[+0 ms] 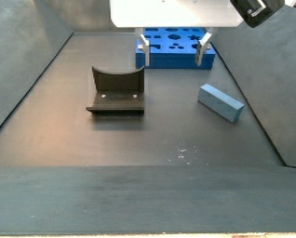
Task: Pick up the rectangle object. Move up. Place the rectangle object on the fixture. Regrasp the rectangle object. Move to above the board. Insert the rectangle object.
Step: Pick up the rectangle object.
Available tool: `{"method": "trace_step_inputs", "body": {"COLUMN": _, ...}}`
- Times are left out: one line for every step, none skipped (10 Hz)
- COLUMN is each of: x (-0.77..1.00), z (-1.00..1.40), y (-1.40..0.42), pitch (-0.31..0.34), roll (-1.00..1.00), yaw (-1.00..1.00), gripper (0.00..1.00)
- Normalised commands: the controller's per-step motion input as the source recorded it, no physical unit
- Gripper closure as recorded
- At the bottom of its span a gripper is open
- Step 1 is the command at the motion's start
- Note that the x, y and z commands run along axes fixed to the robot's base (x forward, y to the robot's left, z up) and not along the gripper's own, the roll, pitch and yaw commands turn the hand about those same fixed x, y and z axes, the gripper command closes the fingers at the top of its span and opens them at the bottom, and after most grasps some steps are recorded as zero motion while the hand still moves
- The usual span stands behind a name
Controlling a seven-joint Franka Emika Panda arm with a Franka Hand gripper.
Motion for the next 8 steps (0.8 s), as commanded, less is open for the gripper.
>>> {"method": "trace_step_inputs", "body": {"x": -0.25, "z": -0.25, "y": 0.09, "pitch": -0.057, "roll": -0.02, "yaw": 0.13, "gripper": 0.00}}
{"method": "trace_step_inputs", "body": {"x": -0.40, "z": -0.34, "y": 0.02, "pitch": -0.114, "roll": 0.00, "yaw": 0.34, "gripper": 0.00}}
{"method": "trace_step_inputs", "body": {"x": -0.57, "z": -0.33, "y": 0.00, "pitch": -0.231, "roll": 0.00, "yaw": 0.51, "gripper": 0.00}}
{"method": "trace_step_inputs", "body": {"x": -0.56, "z": -0.26, "y": 0.00, "pitch": -0.240, "roll": 0.00, "yaw": 0.57, "gripper": 0.00}}
{"method": "trace_step_inputs", "body": {"x": -0.56, "z": -0.22, "y": -0.01, "pitch": -0.277, "roll": 0.00, "yaw": 0.57, "gripper": 0.00}}
{"method": "trace_step_inputs", "body": {"x": -0.54, "z": -0.21, "y": -0.05, "pitch": -0.274, "roll": 0.00, "yaw": 0.61, "gripper": 0.00}}
{"method": "trace_step_inputs", "body": {"x": -0.52, "z": -0.19, "y": -0.07, "pitch": -0.291, "roll": 0.00, "yaw": 0.63, "gripper": 0.00}}
{"method": "trace_step_inputs", "body": {"x": -0.51, "z": -0.27, "y": -0.12, "pitch": -0.283, "roll": 0.00, "yaw": 0.65, "gripper": 0.00}}
